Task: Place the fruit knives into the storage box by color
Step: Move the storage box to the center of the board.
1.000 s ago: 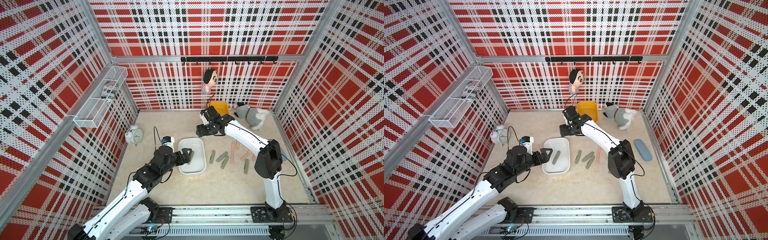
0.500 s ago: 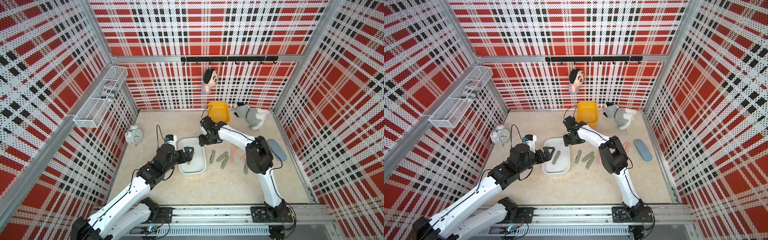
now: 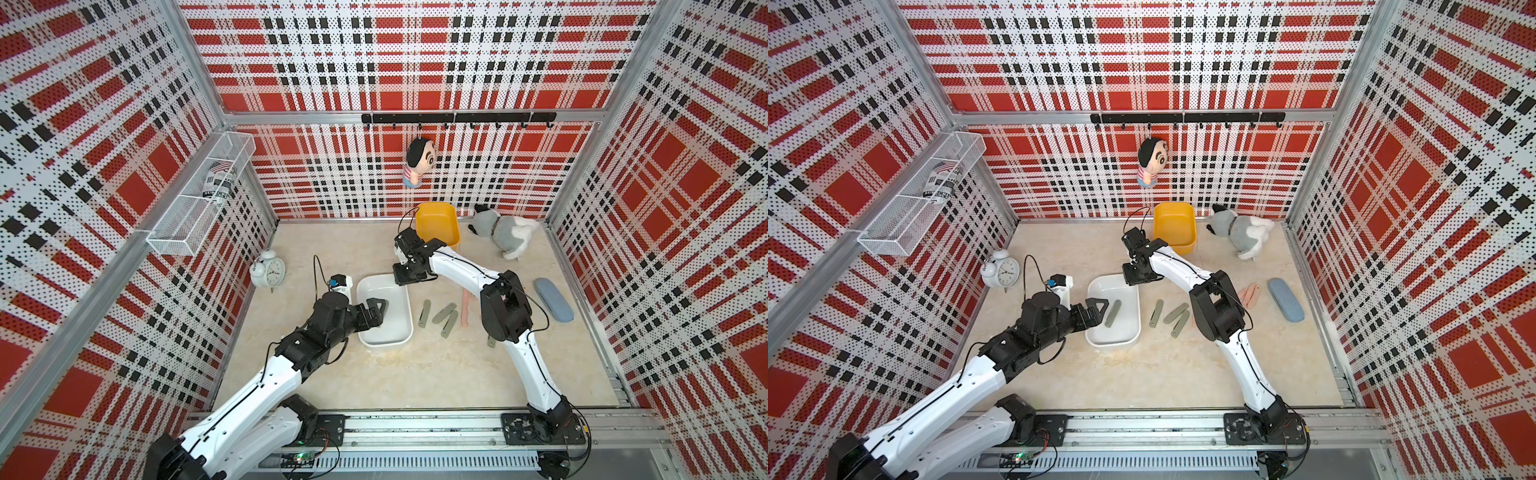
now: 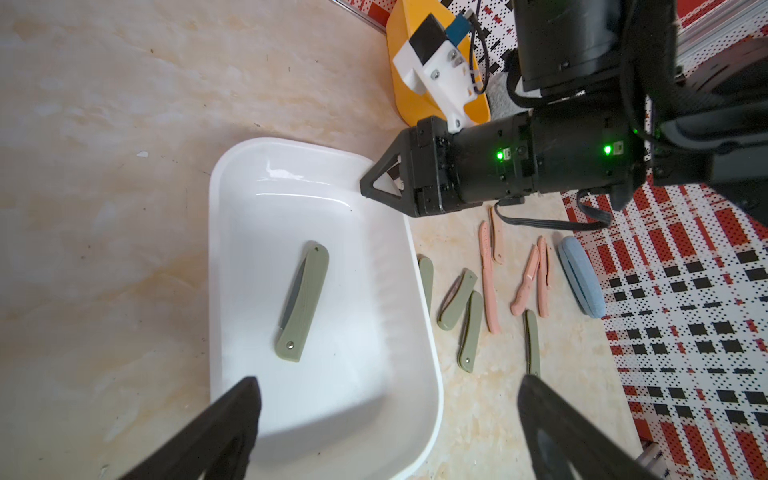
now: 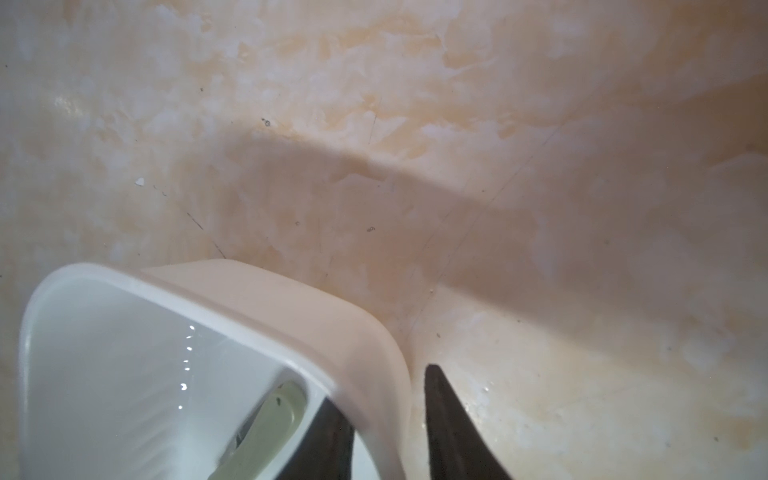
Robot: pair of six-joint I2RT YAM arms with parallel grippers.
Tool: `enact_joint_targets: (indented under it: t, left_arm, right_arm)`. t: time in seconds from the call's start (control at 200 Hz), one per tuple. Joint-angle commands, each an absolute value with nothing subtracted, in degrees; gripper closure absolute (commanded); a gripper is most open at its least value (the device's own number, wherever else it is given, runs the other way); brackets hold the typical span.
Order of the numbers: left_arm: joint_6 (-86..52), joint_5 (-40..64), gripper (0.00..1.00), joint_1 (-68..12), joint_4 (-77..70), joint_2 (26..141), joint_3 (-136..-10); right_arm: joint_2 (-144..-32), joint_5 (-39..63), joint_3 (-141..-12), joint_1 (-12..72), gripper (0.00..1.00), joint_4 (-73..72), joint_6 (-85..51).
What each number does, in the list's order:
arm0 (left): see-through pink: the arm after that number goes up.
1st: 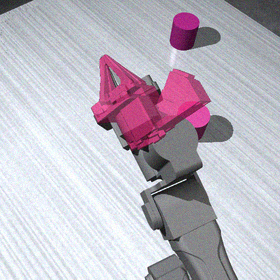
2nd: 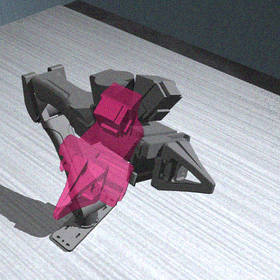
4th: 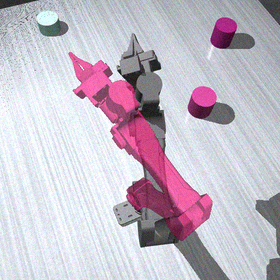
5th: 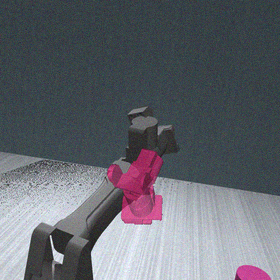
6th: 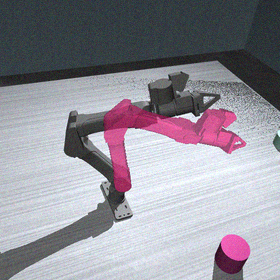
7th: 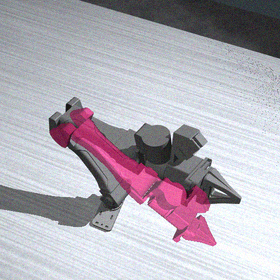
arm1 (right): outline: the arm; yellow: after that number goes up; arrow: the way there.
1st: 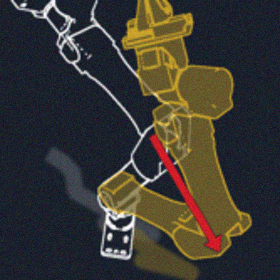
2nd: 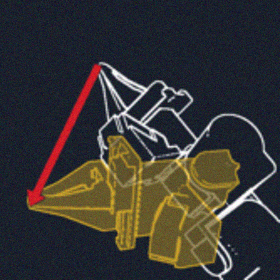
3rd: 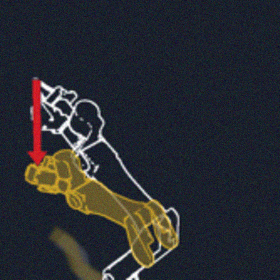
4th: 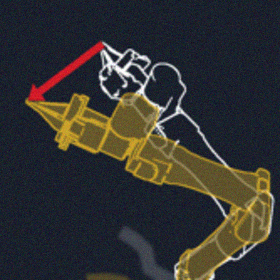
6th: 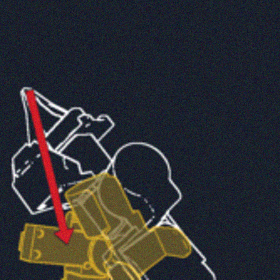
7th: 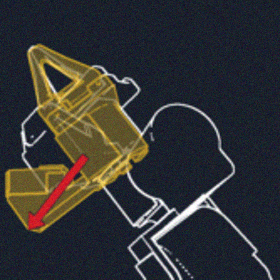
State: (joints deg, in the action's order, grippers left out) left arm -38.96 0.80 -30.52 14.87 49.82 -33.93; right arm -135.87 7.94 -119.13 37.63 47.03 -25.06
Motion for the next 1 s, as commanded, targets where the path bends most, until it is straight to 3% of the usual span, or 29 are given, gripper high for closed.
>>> enact_joint_targets:
  t: [0.0,0.311,0.596,0.651,0.746,0.827,0.997]
  left_arm:
    - [-38.24,1.90,0.02,-29.33,13.63,48.72,-33.14]
    - [-37.71,3.15,0.02,-27.77,13.45,48.76,-32.56]
    - [-37.44,3.50,0.02,-27.12,13.01,49.12,-32.77]
    - [-37.44,3.74,0.02,-27.07,12.94,49.22,-33.04]
    - [-37.27,3.94,0.02,-26.99,12.96,49.37,-34.01]
    - [-36.71,3.94,0.02,-26.91,13.86,49.39,-35.65]
    - [-35.02,4.39,0.01,-26.89,17.49,49.11,-40.26]
  right_arm:
    - [-137.58,8.52,-121.20,36.67,0.73,47.87,-25.40]
    - [-140.21,9.29,-126.14,33.99,0.79,49.22,-25.42]
    - [-142.60,9.60,-131.80,32.49,0.76,51.36,-24.70]
    - [-142.23,9.58,-131.97,32.42,0.71,51.65,-24.65]
    - [-140.14,9.02,-131.06,32.48,0.48,52.03,-24.51]
    - [-137.20,8.17,-129.47,32.44,0.35,51.79,-24.28]
    - [-130.01,5.92,-125.95,32.38,0.22,51.91,-23.73]
